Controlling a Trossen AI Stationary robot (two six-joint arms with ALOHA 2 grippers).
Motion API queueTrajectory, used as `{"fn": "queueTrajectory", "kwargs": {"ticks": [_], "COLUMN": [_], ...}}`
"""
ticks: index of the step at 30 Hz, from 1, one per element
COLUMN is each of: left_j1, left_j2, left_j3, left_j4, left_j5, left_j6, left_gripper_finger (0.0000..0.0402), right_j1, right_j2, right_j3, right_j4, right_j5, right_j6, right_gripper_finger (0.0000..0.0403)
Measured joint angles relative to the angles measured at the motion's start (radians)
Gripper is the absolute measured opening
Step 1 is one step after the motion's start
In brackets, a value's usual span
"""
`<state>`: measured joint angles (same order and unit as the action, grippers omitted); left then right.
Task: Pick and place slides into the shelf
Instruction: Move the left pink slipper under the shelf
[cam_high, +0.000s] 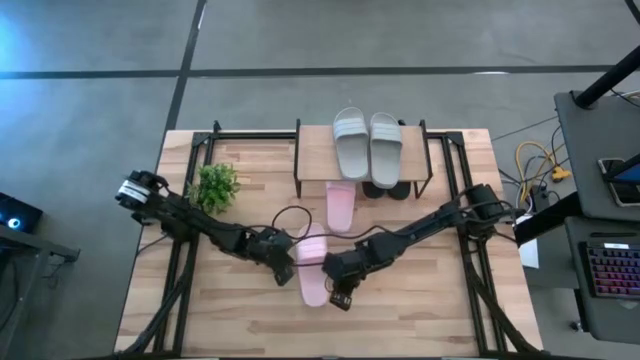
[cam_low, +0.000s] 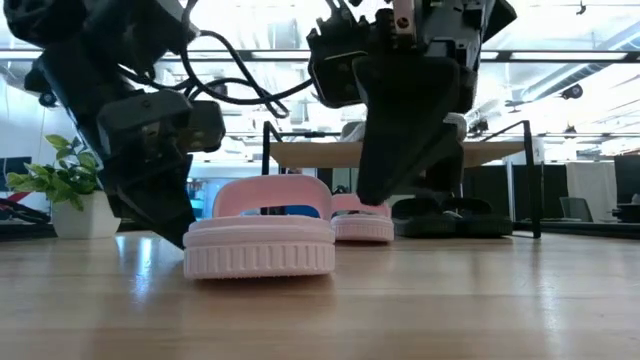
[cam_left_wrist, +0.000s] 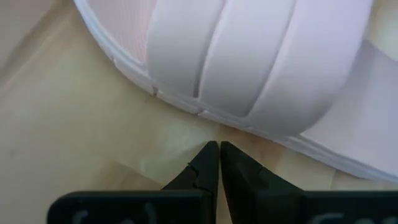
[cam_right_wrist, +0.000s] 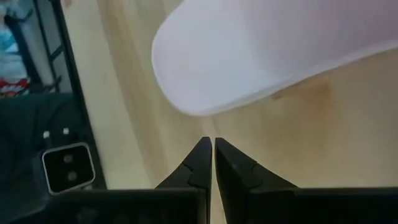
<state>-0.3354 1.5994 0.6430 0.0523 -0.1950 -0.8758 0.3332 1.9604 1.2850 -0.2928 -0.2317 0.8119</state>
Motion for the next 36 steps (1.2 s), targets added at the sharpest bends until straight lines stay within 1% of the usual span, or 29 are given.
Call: {"fn": "queueTrajectory", "kwargs": {"ticks": [3,9,12,18,22,25,31,36], "left_j1": [0.03,0.067,0.068,0.052,0.03,0.025,0.026,0.028], "left_j2": [-0.009,-0.013,-0.013,-0.014,-0.016,-0.016,-0.016,-0.016], "left_j3": [0.0,-0.001,-0.002,-0.002,-0.001,-0.001,0.002,0.014], "left_j4": [-0.002,-0.007,-0.008,-0.008,-0.008,-0.008,-0.006,-0.007], "left_j5": [-0.015,-0.015,-0.012,0.064,0.069,0.071,0.062,0.032], "left_j6": [0.026,0.028,0.028,0.017,0.016,0.01,0.0,0.047], "left_gripper_finger": [0.0006,0.0006,0.0006,0.0006,0.0006,0.0006,0.0006,0.0006], "right_j1": [0.001,0.003,0.007,0.024,0.033,0.035,0.028,0.005], "right_j2": [0.014,0.034,0.054,0.113,0.161,0.187,0.198,0.198], "right_j3": [0.0,0.0,0.014,0.072,0.12,0.147,0.176,0.174], "right_j4": [0.015,0.112,0.133,0.15,0.152,0.151,0.155,0.149], "right_j5": [-0.051,-0.144,-0.158,-0.161,-0.162,-0.15,-0.056,0.002], "right_j6": [0.0,0.008,0.007,-0.002,-0.015,-0.035,-0.08,-0.08], "right_gripper_finger": [0.0013,0.0013,0.0013,0.0013,0.0013,0.0013,0.0013,0.0013]}}
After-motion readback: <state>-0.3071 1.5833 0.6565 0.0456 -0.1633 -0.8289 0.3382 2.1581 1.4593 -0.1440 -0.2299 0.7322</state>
